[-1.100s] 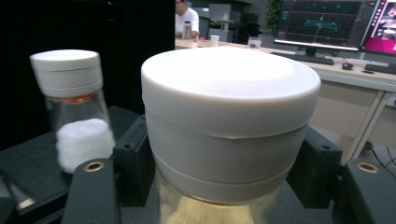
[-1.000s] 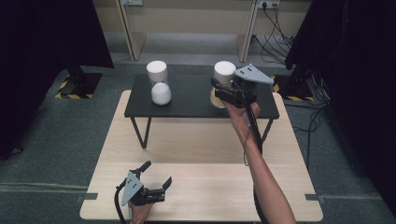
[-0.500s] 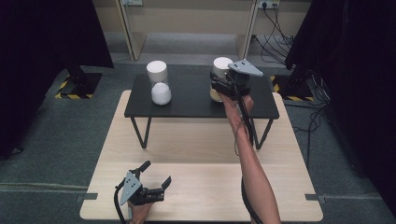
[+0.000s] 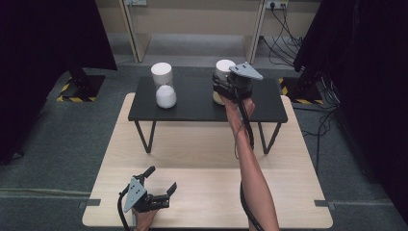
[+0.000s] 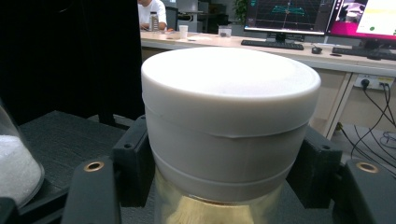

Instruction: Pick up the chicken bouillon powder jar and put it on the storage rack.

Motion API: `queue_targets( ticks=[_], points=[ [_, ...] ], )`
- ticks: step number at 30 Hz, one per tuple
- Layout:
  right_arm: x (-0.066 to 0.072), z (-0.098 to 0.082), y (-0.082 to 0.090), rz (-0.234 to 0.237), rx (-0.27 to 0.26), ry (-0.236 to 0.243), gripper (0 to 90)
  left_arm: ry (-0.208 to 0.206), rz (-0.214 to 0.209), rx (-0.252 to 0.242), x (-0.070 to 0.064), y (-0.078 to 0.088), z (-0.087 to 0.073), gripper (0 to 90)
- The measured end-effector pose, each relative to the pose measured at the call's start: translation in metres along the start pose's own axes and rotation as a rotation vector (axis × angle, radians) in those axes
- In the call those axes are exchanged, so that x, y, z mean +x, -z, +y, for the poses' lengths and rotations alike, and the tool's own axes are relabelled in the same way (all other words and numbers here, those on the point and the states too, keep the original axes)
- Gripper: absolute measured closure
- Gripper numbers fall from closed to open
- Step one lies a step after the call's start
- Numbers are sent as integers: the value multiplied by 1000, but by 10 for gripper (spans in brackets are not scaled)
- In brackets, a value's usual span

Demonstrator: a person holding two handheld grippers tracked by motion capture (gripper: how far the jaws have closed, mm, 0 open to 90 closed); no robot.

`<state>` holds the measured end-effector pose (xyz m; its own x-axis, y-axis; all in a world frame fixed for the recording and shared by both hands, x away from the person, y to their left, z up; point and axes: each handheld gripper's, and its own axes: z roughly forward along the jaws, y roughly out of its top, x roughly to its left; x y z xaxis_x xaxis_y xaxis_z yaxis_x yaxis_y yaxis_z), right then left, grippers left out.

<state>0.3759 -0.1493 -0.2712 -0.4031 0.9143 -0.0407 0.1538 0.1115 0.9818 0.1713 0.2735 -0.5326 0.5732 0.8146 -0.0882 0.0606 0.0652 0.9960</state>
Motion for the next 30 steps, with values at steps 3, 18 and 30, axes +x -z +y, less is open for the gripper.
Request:
queue_targets(
  ticks=[3, 18, 30],
  points=[
    [-1, -1, 0, 2, -4, 4, 344, -1, 1, 1, 0, 0, 0, 6],
    [-6, -6, 22, 24, -26, 20, 1, -10, -6, 5, 0, -1, 1, 4],
    [-28, -36, 71, 106, -111, -13, 1, -10, -18, 1, 1, -1, 0, 0]
  ],
)
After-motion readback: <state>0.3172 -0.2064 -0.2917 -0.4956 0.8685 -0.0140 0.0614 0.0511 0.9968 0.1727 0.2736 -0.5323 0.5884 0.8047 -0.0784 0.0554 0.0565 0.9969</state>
